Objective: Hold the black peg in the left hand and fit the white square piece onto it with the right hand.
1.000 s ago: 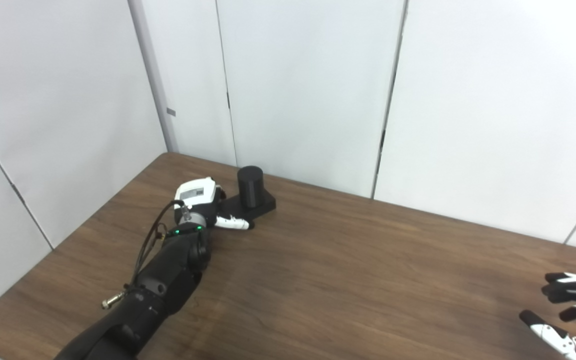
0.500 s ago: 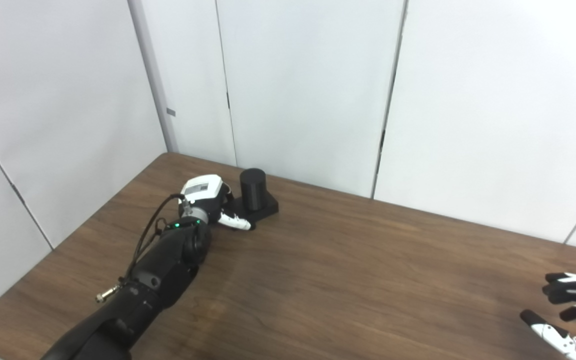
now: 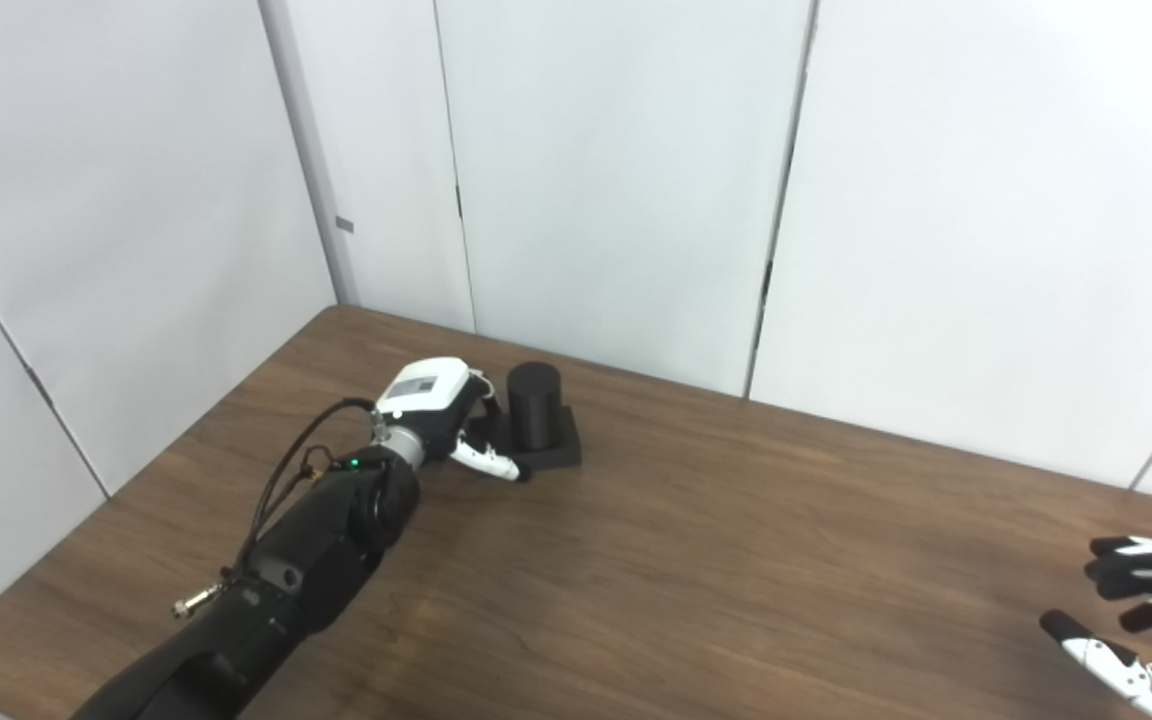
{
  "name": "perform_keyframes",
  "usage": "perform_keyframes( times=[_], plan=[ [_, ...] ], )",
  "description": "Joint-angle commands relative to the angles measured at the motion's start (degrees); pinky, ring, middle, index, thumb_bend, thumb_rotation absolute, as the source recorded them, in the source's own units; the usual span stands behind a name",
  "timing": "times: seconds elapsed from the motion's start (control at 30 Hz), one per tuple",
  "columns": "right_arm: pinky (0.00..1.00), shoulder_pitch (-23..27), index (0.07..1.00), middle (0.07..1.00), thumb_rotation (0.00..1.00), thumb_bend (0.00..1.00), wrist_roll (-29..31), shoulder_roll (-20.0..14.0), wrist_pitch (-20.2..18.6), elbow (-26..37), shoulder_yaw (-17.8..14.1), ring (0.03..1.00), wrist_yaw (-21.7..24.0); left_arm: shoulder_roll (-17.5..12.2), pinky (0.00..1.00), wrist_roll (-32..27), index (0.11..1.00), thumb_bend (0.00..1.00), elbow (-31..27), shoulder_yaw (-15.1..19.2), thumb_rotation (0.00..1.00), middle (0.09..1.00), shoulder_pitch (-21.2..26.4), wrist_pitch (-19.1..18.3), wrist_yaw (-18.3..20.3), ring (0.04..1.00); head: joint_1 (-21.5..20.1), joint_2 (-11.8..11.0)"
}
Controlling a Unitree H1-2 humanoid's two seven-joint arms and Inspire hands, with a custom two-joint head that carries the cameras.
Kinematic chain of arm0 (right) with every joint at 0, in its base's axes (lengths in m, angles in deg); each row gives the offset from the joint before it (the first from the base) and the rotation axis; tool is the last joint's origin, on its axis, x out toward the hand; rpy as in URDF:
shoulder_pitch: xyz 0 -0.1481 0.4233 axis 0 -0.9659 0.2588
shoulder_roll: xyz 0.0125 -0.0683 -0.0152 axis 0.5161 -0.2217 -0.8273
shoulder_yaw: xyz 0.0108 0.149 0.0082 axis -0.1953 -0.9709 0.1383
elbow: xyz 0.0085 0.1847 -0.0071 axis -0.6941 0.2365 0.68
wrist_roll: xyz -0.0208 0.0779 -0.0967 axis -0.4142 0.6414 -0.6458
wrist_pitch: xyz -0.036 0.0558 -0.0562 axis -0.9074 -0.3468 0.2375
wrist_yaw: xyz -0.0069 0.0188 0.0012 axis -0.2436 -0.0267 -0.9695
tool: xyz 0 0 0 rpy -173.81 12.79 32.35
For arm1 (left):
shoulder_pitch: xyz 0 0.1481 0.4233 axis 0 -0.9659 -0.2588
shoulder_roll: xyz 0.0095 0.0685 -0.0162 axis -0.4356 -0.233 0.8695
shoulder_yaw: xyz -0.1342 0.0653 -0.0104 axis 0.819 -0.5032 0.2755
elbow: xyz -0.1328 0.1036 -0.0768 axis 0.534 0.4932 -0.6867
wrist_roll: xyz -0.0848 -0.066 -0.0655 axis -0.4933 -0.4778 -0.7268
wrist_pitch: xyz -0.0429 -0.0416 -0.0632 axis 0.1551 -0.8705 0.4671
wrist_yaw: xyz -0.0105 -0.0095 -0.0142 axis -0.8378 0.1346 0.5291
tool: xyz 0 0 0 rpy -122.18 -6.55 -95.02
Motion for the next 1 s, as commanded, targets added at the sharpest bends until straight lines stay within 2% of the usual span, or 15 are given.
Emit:
perform_keyframes(
  times=[0.0,0.17,0.37,0.63,0.8,0.9,0.97],
  plan=[
    [0.43,2.0,0.486,0.653,0.00,0.47,-0.1,-0.3,1.8,1.2,-0.4,0.557,-0.7,0.2,0.82,1.0,0.488,0.52,-1.5,-1.9,0.07,0.856,-0.8,4.0,0.0,0.889,-0.1,0.1],
    [0.43,2.2,0.486,0.652,0.00,0.47,-0.3,-0.1,1.8,0.9,-0.3,0.558,-0.9,0.2,0.76,1.3,0.487,0.52,-4.2,-2.9,0.07,0.824,-2.2,7.9,-0.9,0.856,-0.6,0.3],
    [0.43,2.4,0.486,0.657,0.00,0.47,-0.2,0.0,2.1,0.5,-0.2,0.559,-0.9,0.6,0.76,1.7,0.488,0.52,-6.1,-4.6,0.07,0.808,-3.5,14.8,-2.4,0.837,-1.8,0.6],
    [0.43,2.3,0.487,0.671,0.00,0.47,0.4,0.2,1.9,-0.2,-0.3,0.573,-0.9,1.6,0.78,3.7,0.489,0.52,-7.7,-8.9,0.08,0.810,-4.3,20.3,0.0,0.848,-4.7,1.8],
    [0.43,2.2,0.488,0.677,0.00,0.47,1.3,-0.1,4.2,-2.5,-0.4,0.584,-1.5,3.2,0.76,4.8,0.488,0.52,-8.3,-11.6,0.07,0.801,-5.0,25.0,-1.9,0.829,-7.4,3.0],
    [0.43,2.1,0.489,0.681,0.00,0.47,1.2,-0.3,5.4,-3.9,-0.4,0.583,-1.8,4.6,0.73,3.9,0.488,0.52,-8.3,-13.2,0.07,0.795,-4.9,28.7,-1.4,0.815,-9.9,3.9],
    [0.43,2.1,0.489,0.680,0.00,0.47,1.1,-0.3,6.1,-4.5,-0.4,0.582,-2.0,5.3,0.73,4.4,0.489,0.52,-8.8,-14.3,0.07,0.796,-4.7,29.9,-0.7,0.810,-10.5,4.2]
  ],
)
